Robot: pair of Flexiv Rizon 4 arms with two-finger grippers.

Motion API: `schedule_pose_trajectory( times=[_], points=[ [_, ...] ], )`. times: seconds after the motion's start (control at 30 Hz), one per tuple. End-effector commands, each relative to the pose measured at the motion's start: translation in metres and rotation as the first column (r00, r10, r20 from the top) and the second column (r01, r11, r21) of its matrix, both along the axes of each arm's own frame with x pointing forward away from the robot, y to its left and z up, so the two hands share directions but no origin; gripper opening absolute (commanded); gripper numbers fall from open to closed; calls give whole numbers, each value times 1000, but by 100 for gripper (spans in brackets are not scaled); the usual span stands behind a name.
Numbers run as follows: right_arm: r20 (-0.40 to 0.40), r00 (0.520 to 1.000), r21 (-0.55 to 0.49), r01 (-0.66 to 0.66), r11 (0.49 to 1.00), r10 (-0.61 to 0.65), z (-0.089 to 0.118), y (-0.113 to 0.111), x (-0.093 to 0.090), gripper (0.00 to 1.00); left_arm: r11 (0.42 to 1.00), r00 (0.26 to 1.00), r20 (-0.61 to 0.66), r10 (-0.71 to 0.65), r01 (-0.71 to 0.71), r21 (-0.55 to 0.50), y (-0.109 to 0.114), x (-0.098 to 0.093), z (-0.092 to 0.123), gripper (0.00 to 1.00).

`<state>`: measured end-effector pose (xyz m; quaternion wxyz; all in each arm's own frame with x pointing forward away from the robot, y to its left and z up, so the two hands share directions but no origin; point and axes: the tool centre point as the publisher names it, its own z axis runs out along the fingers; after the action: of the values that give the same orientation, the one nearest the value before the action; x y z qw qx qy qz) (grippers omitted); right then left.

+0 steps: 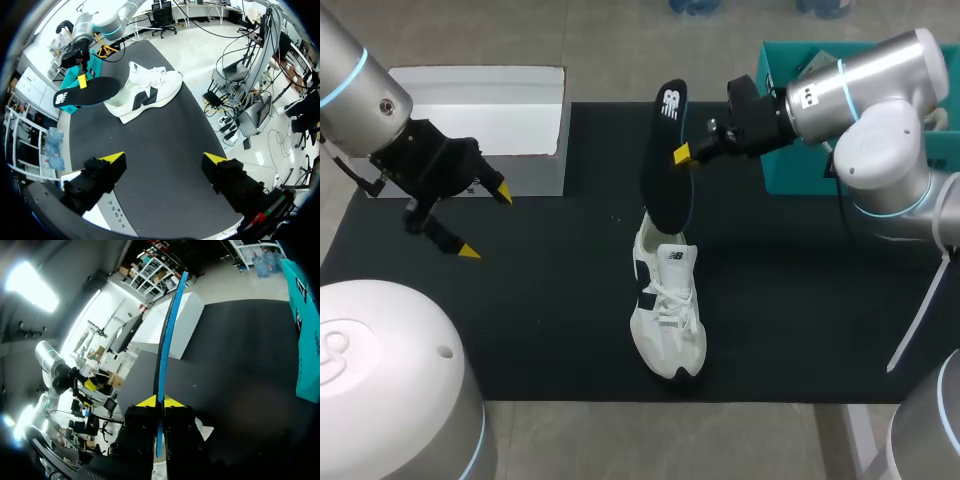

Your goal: Take the shoe out of the shoebox, open the shoe tongue, remove and reinsert the insole, then place the shoe into the shoebox

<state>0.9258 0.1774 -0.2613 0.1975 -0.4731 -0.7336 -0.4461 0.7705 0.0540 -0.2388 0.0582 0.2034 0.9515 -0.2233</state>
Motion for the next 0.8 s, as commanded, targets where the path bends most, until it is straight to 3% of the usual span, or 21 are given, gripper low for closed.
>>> schedule_pose_trajectory(
  times=[0.03,0.3,0.8],
  points=[
    [66,998,-7,24,1000,-24,-4,2,-15,0,1000,1000,0,0,0,3,0,0,0,100],
    [149,987,14,59,998,-61,-11,1,-28,0,1000,1000,0,0,0,3,0,0,0,100],
    [173,983,26,56,998,-60,-30,12,-43,0,1000,1000,0,0,0,3,0,0,0,100]
  ],
)
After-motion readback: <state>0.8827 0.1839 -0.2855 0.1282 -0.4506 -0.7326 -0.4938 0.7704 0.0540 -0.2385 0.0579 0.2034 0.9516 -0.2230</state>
